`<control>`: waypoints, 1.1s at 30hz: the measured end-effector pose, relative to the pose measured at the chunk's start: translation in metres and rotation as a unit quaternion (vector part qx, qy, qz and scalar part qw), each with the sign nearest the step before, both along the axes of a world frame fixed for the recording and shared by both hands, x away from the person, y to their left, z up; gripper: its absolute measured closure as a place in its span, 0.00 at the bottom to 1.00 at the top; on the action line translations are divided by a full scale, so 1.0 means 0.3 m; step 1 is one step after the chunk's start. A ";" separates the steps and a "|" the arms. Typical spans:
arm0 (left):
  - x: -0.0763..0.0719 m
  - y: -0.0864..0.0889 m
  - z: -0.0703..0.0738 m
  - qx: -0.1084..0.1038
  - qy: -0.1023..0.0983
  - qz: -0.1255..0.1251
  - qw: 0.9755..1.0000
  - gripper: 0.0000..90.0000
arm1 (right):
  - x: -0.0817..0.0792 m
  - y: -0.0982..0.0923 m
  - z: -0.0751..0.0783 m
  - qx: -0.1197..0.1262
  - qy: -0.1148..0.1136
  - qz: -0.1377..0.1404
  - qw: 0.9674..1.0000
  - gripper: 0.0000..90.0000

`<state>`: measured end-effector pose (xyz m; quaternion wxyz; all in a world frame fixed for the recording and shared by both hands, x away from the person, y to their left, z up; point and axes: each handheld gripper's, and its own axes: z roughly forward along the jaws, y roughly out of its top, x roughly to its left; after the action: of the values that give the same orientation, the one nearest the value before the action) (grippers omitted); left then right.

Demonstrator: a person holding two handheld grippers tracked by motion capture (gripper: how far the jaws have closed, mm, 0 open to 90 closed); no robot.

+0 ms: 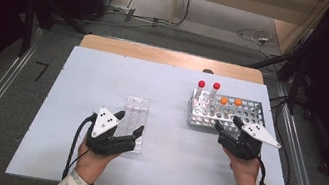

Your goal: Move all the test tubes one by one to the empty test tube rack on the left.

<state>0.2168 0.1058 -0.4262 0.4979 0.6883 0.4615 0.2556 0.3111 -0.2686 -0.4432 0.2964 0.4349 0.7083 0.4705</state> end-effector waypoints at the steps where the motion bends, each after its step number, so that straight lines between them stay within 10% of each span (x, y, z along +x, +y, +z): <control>1: 0.000 0.000 0.000 -0.001 -0.001 -0.001 1.000 0.29 | 0.008 -0.004 0.000 0.001 0.001 -0.006 1.000 0.34; 33: 0.002 0.000 -0.005 0.005 -0.003 0.001 1.000 0.30 | 0.205 -0.038 -0.069 -0.016 0.005 -0.074 0.997 0.72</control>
<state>0.2175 0.1059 -0.4276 0.4954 0.6896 0.4592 0.2611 0.3727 -0.2799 -0.4639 0.3335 0.4837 0.6831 0.4337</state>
